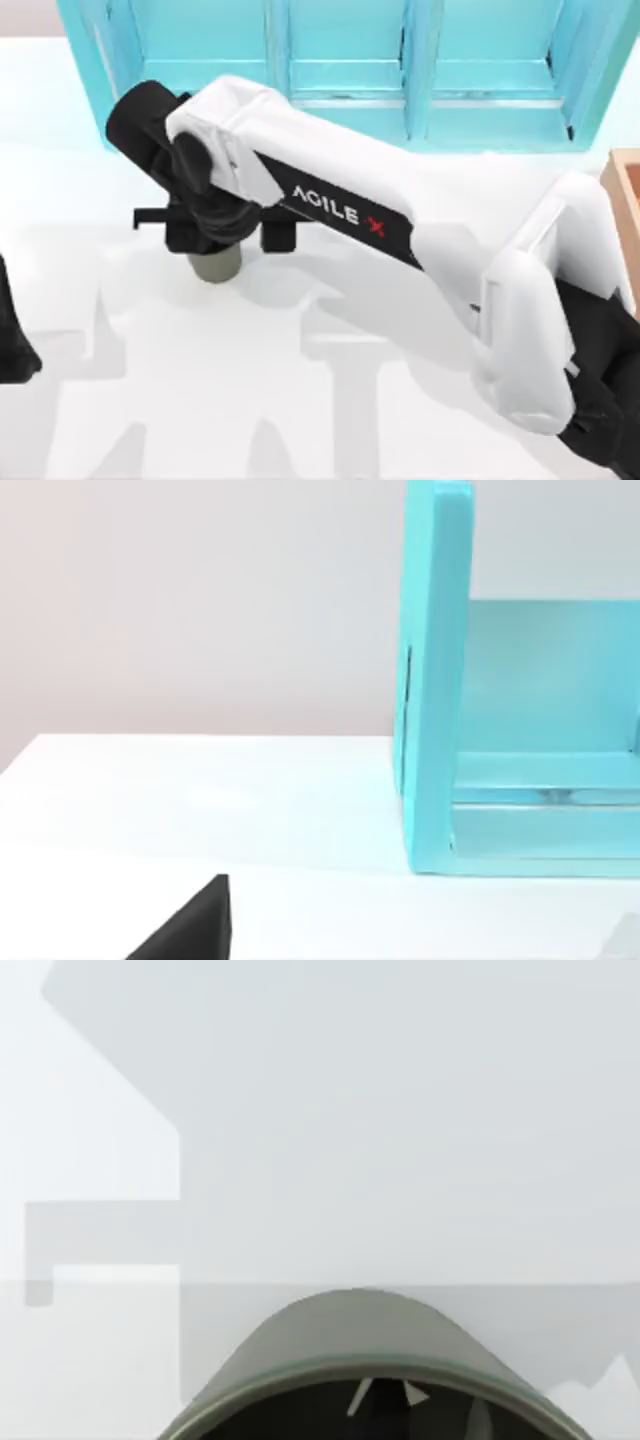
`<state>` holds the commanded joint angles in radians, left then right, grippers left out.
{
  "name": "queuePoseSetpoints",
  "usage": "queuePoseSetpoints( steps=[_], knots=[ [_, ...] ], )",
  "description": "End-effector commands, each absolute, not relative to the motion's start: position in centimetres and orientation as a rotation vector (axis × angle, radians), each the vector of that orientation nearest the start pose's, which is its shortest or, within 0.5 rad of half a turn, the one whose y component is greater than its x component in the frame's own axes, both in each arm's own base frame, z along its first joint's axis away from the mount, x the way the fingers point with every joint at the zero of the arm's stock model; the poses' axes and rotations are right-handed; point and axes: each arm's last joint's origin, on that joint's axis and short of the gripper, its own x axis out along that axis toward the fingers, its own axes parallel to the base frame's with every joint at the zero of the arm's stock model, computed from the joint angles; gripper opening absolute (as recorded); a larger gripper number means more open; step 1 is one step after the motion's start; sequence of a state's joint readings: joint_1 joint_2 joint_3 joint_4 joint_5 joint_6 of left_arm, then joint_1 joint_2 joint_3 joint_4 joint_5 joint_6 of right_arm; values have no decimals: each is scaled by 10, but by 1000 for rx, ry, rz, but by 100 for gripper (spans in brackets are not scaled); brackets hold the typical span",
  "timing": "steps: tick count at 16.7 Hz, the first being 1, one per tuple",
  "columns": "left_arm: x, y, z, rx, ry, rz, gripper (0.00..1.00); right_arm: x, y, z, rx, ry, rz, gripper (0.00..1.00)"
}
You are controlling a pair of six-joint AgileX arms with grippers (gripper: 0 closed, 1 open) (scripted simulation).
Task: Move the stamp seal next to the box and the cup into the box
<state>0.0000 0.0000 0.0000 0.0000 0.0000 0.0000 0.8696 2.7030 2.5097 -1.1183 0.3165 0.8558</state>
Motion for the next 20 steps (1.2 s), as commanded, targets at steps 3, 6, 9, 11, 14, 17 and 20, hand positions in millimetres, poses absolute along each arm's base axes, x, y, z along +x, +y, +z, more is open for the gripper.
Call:
queuePoseSetpoints(
  steps=[3, 6, 9, 11, 14, 17, 20],
  knots=[
    [106, -1, 160, 0, 0, 0, 100, 351, 413, 130, 7, 1171, -8, 10],
    [106, -1, 160, 0, 0, 0, 100, 351, 413, 130, 7, 1171, -8, 0],
    [106, -1, 160, 0, 0, 0, 100, 351, 413, 130, 7, 1171, -8, 0],
    [106, -1, 160, 0, 0, 0, 100, 351, 413, 130, 7, 1171, -8, 0],
    [106, -1, 160, 0, 0, 0, 100, 349, 413, 132, 7, 1171, -5, 0],
    [106, -1, 160, 0, 0, 0, 100, 353, 400, 149, 9, 1171, -6, 0],
    [106, -1, 160, 0, 0, 0, 100, 356, 372, 181, 9, 1167, -4, 0]
  ],
)
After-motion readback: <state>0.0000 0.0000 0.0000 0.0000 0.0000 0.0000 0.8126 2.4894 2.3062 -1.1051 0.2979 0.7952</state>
